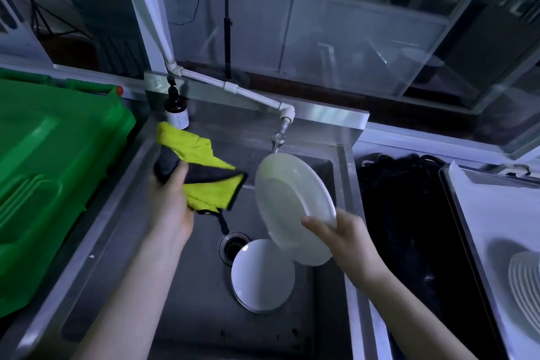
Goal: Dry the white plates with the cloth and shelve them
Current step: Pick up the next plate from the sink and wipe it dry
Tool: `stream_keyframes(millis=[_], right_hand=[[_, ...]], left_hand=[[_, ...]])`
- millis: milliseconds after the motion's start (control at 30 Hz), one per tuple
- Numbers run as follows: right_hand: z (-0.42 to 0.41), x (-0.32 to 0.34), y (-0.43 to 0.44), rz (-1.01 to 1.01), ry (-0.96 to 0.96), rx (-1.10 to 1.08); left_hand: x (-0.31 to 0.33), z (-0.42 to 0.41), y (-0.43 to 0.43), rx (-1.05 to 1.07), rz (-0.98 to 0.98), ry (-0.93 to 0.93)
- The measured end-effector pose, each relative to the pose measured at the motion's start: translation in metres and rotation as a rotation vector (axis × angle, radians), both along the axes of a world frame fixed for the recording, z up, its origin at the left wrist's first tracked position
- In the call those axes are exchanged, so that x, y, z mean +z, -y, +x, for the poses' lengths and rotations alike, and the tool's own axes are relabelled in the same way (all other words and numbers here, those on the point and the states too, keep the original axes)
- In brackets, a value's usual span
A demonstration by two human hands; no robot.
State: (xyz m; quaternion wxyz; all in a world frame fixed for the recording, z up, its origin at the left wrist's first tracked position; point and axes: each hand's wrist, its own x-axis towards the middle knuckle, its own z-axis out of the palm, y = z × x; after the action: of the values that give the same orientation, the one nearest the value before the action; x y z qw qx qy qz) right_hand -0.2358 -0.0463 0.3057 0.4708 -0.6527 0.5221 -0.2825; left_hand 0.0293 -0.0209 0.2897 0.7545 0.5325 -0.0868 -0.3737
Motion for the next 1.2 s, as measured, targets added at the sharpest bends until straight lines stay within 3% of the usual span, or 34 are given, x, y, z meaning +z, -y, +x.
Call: stream_keyframes(millis=[67,200,433,500,567,700,800,900,967,1200], right_hand=[[0.01,0.002,-0.004,0.085,0.121,0.019],[0.03,0.004,-0.003,0.129,0.256,0.003],[0.035,0.011,0.01,0.086,0.28,-0.023],[0.034,0.012,0.004,0.054,0.223,0.021],[0.031,0.016,-0.004,0.002,0.152,0.061],[0.026,0.024,-0.005,0.018,0.18,0.028],[0.031,0.02,0.004,0.019,0.175,0.009],[0.036,0.012,0.007,0.026,0.183,0.046],[0.033,0.009,0.005,0.075,0.213,0.052],[0.008,0.018,0.0,0.155,0.37,-0.005]], left_hand=[[0.004,-0.021,0.0,-0.088,-0.005,0.257],[0.008,-0.056,0.004,-0.467,-0.076,0.842],[0.018,-0.083,0.003,-0.554,-0.22,1.143],[0.019,-0.081,0.012,-0.498,-0.215,1.146],[0.021,-0.068,0.023,-0.433,-0.137,1.031],[0.014,-0.056,0.02,-0.403,0.002,0.924],[0.01,-0.075,0.006,-0.453,-0.126,1.03],[0.01,-0.091,0.01,-0.489,-0.298,1.269],[0.013,-0.087,0.018,-0.503,-0.316,1.298],[-0.003,-0.048,0.021,-0.42,0.055,0.933]])
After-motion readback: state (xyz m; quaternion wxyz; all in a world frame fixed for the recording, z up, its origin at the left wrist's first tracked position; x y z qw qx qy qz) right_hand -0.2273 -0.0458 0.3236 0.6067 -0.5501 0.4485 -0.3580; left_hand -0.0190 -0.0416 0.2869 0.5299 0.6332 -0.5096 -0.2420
